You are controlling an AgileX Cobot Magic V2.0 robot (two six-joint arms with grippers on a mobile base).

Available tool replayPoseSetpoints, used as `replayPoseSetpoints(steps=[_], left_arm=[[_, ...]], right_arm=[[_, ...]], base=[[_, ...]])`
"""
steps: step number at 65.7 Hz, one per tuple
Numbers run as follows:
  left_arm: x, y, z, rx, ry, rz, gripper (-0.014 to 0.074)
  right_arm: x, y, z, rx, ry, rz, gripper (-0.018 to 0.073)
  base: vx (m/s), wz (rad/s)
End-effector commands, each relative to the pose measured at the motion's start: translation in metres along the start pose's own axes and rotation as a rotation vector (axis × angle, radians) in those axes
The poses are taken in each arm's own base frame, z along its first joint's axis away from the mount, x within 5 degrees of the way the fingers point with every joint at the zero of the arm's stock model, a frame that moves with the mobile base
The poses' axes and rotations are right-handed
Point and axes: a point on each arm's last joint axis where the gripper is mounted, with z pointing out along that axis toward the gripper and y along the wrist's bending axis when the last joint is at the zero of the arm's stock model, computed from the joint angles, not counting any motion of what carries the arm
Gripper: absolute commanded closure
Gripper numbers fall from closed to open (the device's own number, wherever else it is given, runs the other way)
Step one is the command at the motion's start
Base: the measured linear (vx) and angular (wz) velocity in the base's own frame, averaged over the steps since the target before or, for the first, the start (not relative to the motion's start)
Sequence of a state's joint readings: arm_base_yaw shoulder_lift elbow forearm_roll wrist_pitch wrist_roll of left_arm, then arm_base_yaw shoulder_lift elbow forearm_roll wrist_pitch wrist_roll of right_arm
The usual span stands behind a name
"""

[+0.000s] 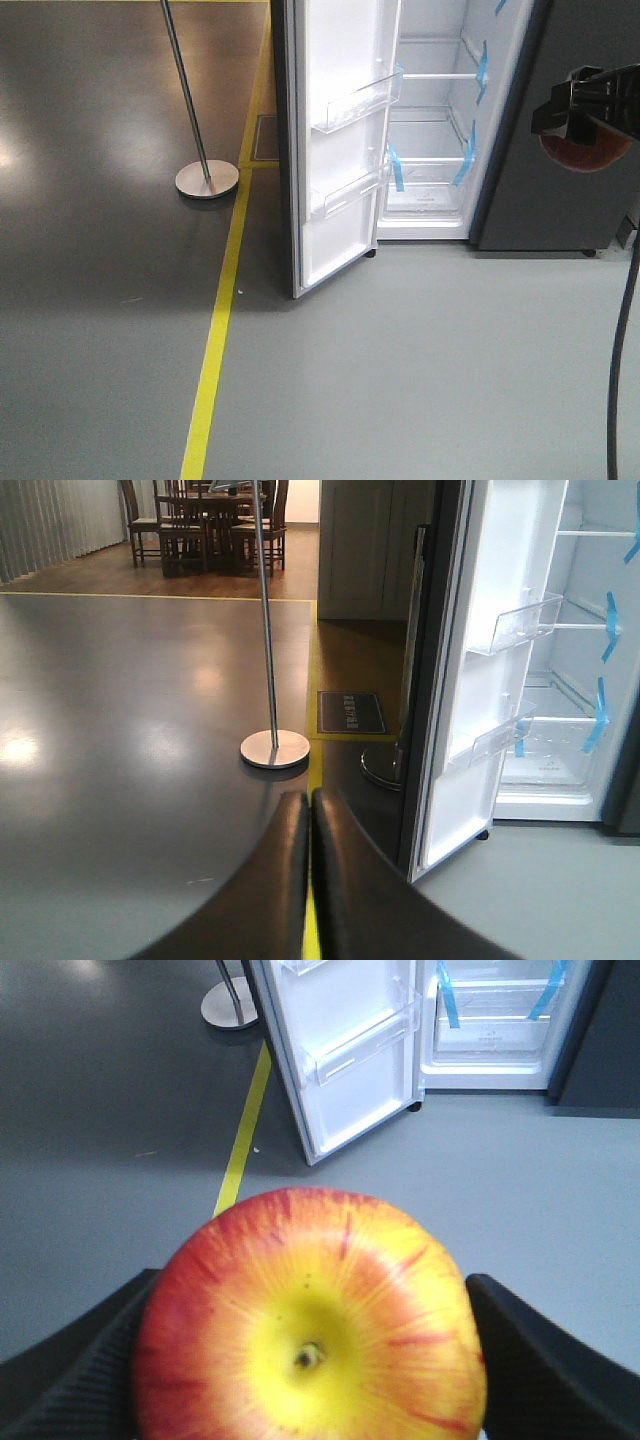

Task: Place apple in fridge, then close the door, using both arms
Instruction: 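Drive toward the open white refrigerator carrying the apple, then approach the refrigerator door shelves with the apple in the right gripper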

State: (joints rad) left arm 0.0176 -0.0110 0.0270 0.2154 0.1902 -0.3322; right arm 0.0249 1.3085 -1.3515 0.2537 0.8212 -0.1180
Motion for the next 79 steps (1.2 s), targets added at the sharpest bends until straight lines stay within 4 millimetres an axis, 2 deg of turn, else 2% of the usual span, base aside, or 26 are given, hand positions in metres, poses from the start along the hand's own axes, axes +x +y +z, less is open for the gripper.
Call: replayPoseSetpoints(steps=[1, 79], left_arm=[[-0.0018, -0.0016, -0.0003, 0.023, -0.066, -0.010, 0.0603], [-0.0018, -0.0016, -0.0003, 0.023, -0.066, -0.010, 0.0603]], right_arm=[[-0.0146, 0.0033, -0.0192, -0.001, -0.129, -0.013, 0.0410], [-0.0145, 0.0033, -0.0192, -0.001, -0.128, -0.013, 0.0410]], base=[[0.15, -0.06], [0.13, -0.01]])
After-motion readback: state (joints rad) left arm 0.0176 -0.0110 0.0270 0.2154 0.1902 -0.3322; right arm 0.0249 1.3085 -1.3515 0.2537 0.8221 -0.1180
